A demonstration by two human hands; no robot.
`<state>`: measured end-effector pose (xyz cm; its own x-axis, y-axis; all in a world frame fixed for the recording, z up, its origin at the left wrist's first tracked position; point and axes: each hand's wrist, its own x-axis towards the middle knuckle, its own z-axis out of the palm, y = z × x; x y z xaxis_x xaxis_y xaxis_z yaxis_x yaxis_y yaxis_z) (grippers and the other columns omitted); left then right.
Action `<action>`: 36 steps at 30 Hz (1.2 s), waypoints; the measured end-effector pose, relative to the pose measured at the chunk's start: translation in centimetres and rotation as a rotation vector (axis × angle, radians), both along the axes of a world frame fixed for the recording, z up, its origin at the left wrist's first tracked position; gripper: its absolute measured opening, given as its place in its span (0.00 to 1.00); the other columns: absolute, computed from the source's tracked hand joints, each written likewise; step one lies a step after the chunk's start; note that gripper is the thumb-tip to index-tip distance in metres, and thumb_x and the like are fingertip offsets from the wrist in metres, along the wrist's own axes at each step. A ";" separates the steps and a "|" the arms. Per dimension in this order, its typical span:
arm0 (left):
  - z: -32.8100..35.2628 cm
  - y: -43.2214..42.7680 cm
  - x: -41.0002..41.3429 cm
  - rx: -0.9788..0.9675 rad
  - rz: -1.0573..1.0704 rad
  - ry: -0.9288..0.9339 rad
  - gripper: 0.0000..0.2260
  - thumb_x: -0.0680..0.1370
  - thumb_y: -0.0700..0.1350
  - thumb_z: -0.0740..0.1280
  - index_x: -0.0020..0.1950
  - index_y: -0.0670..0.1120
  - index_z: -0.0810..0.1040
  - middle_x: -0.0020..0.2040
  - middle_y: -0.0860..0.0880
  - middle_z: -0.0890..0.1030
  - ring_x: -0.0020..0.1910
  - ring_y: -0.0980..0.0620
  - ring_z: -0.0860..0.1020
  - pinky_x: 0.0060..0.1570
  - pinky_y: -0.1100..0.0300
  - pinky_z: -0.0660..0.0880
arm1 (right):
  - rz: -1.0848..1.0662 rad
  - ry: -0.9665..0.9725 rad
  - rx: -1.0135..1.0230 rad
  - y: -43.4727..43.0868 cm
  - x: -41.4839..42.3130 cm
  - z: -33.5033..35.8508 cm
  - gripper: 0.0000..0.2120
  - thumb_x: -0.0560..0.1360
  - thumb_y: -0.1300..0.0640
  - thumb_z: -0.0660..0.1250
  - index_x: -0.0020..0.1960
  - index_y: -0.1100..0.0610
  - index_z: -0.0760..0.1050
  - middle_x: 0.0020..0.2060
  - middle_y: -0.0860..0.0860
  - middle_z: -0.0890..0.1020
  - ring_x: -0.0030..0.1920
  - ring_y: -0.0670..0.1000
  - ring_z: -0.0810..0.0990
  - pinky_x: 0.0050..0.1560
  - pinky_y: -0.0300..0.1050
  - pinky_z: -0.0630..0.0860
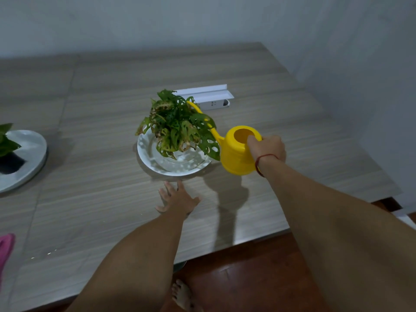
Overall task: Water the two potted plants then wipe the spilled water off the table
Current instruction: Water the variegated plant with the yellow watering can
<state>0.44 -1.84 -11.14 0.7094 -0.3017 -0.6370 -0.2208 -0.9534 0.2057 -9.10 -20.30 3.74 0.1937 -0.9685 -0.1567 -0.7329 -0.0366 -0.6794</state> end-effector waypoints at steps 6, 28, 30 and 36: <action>-0.7 0.6 0.4 0.028 -0.067 0.026 0.46 0.76 0.66 0.63 0.80 0.52 0.36 0.78 0.41 0.31 0.78 0.40 0.34 0.76 0.37 0.48 | 0.096 0.051 -0.048 0.5 1.4 1.3 0.14 0.67 0.47 0.67 0.40 0.59 0.79 0.40 0.55 0.80 0.41 0.58 0.78 0.38 0.43 0.67; -1.5 1.7 0.0 0.021 -0.092 0.044 0.43 0.77 0.64 0.61 0.80 0.52 0.36 0.78 0.43 0.31 0.79 0.42 0.35 0.77 0.39 0.47 | 0.229 0.250 -0.407 -0.5 3.2 6.1 0.15 0.69 0.47 0.68 0.46 0.59 0.78 0.47 0.57 0.82 0.48 0.60 0.80 0.40 0.45 0.69; -1.4 1.8 -0.1 0.019 -0.099 0.039 0.43 0.78 0.64 0.61 0.80 0.52 0.36 0.78 0.42 0.31 0.79 0.41 0.35 0.77 0.39 0.47 | 0.239 0.260 -0.421 -0.4 3.2 6.0 0.14 0.69 0.48 0.68 0.46 0.58 0.78 0.46 0.57 0.82 0.47 0.60 0.80 0.39 0.45 0.69; -1.1 2.4 -0.6 -0.017 -0.094 0.032 0.42 0.78 0.63 0.62 0.80 0.52 0.38 0.79 0.43 0.32 0.79 0.41 0.36 0.76 0.38 0.49 | 0.275 0.297 -0.486 -0.6 3.4 7.2 0.14 0.69 0.47 0.68 0.45 0.58 0.78 0.46 0.57 0.82 0.47 0.60 0.80 0.39 0.44 0.67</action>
